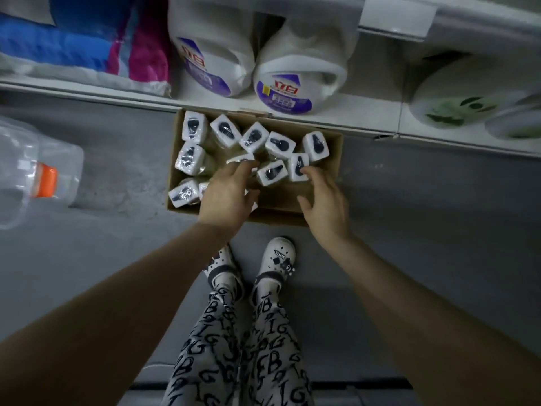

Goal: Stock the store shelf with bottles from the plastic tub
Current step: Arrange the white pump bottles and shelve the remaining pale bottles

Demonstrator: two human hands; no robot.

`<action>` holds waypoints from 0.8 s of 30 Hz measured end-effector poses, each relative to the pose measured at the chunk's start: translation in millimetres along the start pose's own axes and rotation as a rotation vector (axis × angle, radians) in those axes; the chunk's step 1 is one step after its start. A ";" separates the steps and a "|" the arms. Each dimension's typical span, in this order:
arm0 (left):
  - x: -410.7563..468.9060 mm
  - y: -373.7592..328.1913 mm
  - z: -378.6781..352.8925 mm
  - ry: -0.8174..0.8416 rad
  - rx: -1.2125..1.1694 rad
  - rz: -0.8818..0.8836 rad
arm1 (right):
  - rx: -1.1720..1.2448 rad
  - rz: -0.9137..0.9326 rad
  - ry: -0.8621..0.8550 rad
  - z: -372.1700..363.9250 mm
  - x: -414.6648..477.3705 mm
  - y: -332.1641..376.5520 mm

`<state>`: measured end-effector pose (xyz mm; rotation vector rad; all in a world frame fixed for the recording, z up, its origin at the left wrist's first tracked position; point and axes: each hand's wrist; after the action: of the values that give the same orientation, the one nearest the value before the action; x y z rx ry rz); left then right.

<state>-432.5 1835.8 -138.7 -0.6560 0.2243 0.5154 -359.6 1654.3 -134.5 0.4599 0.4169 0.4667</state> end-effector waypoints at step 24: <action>100.8 86.3 -168.2 0.001 0.298 -0.141 | -0.509 0.339 0.100 -148.8 95.9 -101.7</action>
<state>-398.3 1826.4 -350.0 -0.3784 0.2483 0.3374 -319.2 1670.5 -334.0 0.0090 0.3009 0.8991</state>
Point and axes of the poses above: each hand's wrist, its own x-axis towards the middle knuckle, its own z-axis out of the back of the hand, y = z × x, and after that the axes turned 7 degrees about z, right-handed
